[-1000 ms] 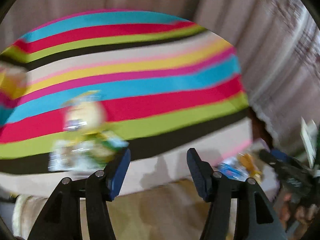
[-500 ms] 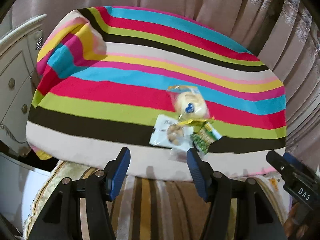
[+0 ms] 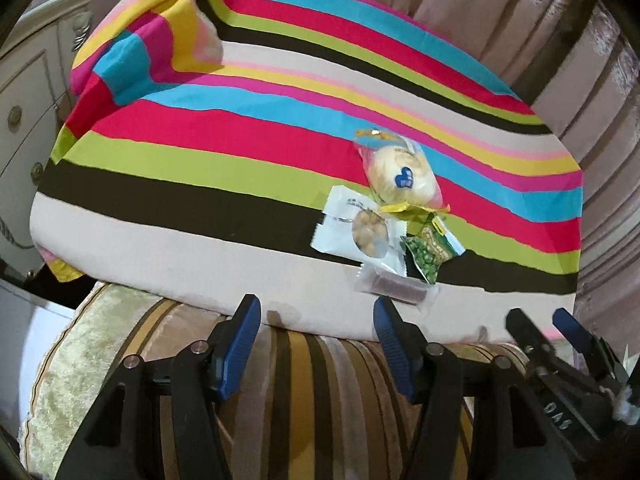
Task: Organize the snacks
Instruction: 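Reach both tools back over the remaining snacks on the bed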
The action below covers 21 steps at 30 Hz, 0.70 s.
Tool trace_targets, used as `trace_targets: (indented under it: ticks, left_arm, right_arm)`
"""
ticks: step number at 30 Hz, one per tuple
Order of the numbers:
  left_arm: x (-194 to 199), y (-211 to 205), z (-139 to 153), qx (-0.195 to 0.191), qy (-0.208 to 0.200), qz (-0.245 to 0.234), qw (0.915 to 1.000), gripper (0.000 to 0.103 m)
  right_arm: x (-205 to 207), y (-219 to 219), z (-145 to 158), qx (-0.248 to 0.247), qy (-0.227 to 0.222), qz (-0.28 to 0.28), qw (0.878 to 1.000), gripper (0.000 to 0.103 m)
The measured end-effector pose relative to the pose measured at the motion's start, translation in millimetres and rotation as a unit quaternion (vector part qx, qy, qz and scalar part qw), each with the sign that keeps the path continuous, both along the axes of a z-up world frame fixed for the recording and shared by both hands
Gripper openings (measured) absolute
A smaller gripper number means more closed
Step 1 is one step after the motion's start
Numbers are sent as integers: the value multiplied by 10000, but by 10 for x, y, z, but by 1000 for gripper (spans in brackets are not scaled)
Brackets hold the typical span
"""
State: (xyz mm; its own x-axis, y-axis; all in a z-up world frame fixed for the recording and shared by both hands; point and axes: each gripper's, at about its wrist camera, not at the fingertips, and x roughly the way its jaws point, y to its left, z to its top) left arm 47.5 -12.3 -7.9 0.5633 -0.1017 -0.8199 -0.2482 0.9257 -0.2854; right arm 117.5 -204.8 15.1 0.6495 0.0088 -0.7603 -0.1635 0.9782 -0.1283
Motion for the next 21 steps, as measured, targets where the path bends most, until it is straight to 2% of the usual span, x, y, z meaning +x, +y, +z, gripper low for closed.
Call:
trace_targets:
  ticks: [6, 13, 21]
  left_arm:
    - [112, -115, -13, -12, 173, -436, 9989, 59]
    - [312, -305, -53, -17, 445, -1065, 9933, 59]
    - [543, -441, -150, 155, 688, -1427, 9873, 59]
  right_arm:
    - [120, -21, -66, 134, 318, 59, 9994, 84]
    - [245, -133, -74, 546, 484, -65, 9973, 84]
    - [398, -340, -82, 1138, 639, -257, 9911, 84]
